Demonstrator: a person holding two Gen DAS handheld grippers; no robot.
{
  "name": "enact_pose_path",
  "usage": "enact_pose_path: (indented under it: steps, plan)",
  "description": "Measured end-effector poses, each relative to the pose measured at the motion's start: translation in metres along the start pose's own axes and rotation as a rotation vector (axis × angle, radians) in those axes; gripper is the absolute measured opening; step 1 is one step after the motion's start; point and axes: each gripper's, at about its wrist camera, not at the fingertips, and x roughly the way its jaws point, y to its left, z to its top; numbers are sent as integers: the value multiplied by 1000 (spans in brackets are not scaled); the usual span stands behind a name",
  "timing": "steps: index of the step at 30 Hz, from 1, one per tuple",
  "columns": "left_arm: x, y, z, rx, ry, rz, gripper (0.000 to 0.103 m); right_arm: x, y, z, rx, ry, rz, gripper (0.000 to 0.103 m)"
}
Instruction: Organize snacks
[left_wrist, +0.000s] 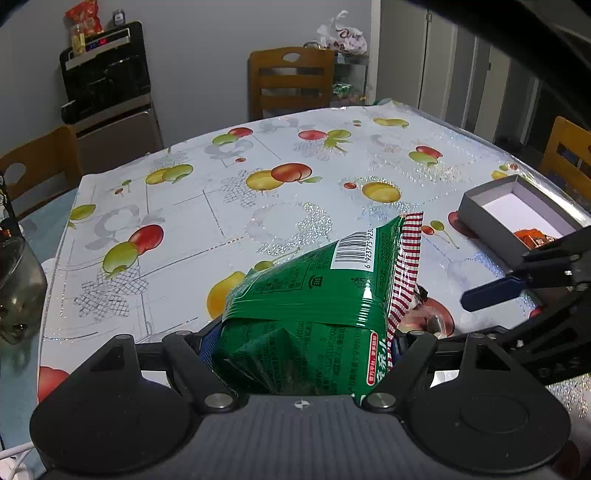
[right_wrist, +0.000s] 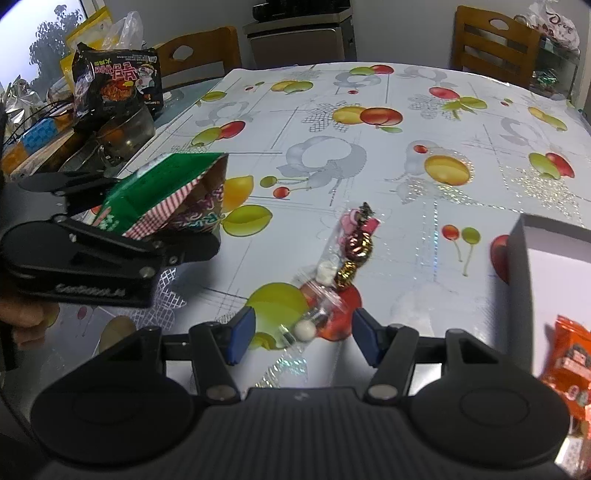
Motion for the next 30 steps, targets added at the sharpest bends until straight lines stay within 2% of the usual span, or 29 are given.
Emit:
enact_pose_path:
  steps: [6,10,14,19,30]
  plan:
    - [-4,4,-4,9,1,-2,78,19,9,0,-29,17,-40,58]
    - [-5,6,-5,9,1,-4,79,26,14,-3,-75,21,-72,40]
    - [-5,6,-6,2,0,-11,79,27,16,-6,-106,13,-88,36]
    - [-7,2,-4,2,-9,-19,79,22,14,-10,-115,19,-78,22]
    - [-8,-21,5,14,-32,-45,79,-7,-4,-14,-64,-26,-75,21]
